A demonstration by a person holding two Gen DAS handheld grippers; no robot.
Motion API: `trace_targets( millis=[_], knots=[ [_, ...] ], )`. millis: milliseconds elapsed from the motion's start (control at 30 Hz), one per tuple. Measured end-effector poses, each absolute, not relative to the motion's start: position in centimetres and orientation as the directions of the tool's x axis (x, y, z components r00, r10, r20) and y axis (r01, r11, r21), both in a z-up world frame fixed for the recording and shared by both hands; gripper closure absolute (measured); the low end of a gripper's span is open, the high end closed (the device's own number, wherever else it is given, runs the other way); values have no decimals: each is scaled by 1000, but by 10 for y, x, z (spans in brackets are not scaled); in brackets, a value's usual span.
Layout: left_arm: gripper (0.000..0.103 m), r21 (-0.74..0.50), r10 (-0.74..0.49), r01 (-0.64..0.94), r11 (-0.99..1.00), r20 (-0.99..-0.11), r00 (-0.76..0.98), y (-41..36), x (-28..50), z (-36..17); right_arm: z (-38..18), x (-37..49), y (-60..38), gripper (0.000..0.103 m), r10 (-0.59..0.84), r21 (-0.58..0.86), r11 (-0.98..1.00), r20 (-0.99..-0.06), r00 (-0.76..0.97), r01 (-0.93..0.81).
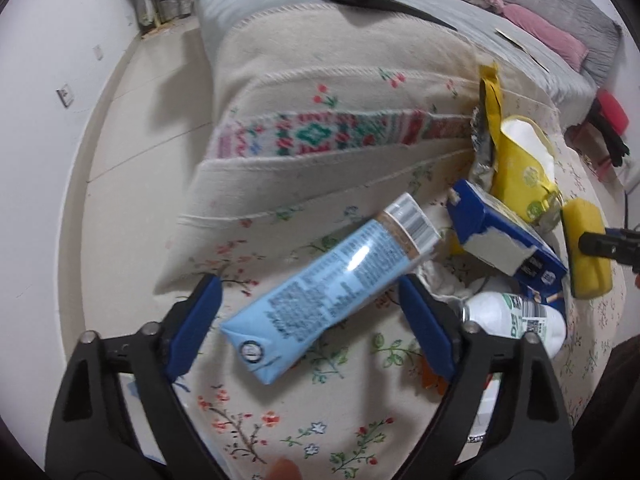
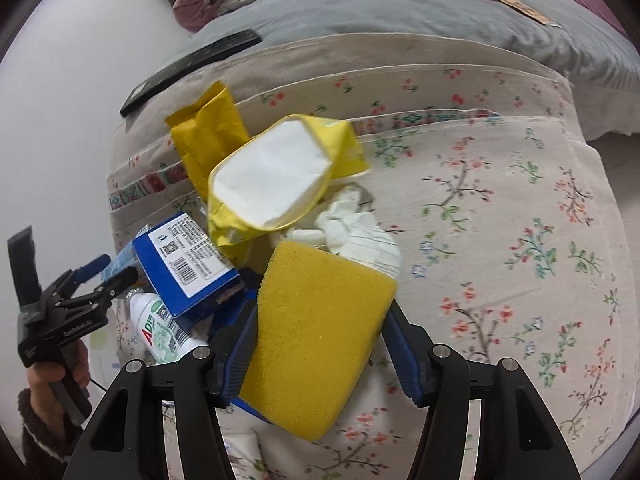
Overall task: Collect trash
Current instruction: 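Grasp the light-blue carton with the left tool while the right tool grasps the yellow sponge, then carry carton and sponge over the wastebasket and open both tools to drop them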
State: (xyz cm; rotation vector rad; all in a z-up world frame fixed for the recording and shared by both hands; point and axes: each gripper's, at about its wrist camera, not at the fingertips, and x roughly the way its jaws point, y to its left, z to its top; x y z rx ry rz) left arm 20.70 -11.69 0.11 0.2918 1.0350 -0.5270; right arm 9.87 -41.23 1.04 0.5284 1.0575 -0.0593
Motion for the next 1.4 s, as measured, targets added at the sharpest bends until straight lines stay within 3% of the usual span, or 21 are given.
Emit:
trace_targets(
  millis=[200,500,1400],
  knots=[
    [43,-52,-280,548,835,-897,342,-117,203,-8,4,77,-439,41,193,388,867,-840,507,314],
    [60,-166,-342,478,863,-888,308,-105,180,-2,15,41,-452,41,185,397,862,-826,532,316],
    [64,-204,-324,285,937,-814,482,-17,121,32,53,47,-373,41,265,423,890,-785,560,171]
  ],
)
